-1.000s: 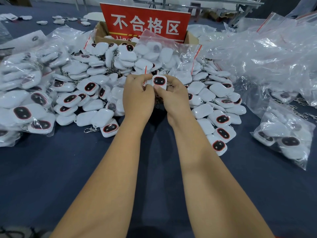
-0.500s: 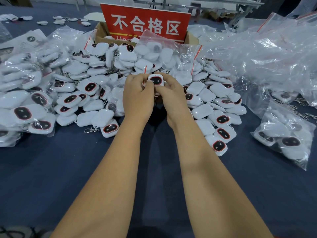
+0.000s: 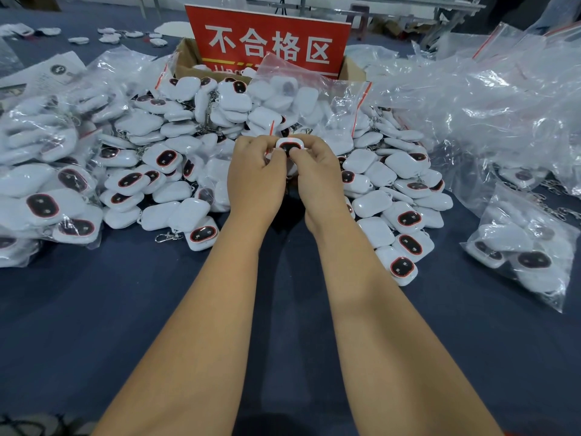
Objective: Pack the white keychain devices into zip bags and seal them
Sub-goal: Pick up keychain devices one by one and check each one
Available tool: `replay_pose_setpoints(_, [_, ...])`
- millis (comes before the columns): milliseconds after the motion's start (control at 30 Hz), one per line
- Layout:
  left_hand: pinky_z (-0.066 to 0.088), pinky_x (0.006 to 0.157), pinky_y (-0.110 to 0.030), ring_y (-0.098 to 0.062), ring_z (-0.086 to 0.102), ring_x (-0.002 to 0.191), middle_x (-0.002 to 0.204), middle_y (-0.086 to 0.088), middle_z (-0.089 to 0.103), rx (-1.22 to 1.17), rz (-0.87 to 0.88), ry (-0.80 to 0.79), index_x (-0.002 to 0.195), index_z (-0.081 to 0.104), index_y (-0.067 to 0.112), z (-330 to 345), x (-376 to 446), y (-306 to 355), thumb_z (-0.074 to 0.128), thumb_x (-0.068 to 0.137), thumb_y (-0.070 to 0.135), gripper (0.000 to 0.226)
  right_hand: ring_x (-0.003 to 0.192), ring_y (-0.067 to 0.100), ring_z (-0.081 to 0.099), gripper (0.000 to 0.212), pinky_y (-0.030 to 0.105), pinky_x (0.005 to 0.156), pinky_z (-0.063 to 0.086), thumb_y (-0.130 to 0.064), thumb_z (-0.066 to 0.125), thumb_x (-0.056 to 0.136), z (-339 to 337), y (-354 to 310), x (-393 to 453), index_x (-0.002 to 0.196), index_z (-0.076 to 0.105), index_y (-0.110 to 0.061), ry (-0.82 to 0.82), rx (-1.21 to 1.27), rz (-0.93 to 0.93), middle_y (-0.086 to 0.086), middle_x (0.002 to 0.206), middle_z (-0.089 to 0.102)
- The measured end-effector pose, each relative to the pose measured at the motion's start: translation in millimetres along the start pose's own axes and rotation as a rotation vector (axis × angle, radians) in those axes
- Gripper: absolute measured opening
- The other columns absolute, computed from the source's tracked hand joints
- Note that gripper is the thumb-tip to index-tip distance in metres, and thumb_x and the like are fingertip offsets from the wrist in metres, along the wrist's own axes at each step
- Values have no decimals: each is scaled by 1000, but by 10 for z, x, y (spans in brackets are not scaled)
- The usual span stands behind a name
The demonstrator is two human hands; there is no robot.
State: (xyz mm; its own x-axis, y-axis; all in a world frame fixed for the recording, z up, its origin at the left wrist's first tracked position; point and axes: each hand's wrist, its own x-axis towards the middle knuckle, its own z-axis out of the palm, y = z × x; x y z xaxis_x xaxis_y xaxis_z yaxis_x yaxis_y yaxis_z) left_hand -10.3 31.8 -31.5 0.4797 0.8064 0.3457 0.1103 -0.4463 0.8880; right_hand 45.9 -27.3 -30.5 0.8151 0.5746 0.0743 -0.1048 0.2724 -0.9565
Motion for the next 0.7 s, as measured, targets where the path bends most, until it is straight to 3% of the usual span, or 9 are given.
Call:
replay_pose_setpoints(367, [35,68,-7,4,47,81,91,13,44,-20,-21,-4,94,60,24,4,-4,2,52,94,20,9,80,18,60,22,22,64,51,0,52,90,2,-40,-30,96,67,-15,-17,-7,1,17,94,67])
replay_pose_setpoints(500, [34,67,-8,5,47,79,90,13,43,-7,-34,-7,91,57,21,8,1,-4,50,95,20,7,79,18,57,24,26,66,47,1,51,87,7,-45,-36,94,69,-15,-22,-29,5,11,89,63])
replay_pose_setpoints(700, [42,78,-27,-10,48,84,98,7,44,25,-9,6,92,56,15,20,-6,3,51,95,17,6,71,18,58,26,19,51,47,3,49,90,15,-63,-45,97,68,-13,-29,-6,26,12,87,65])
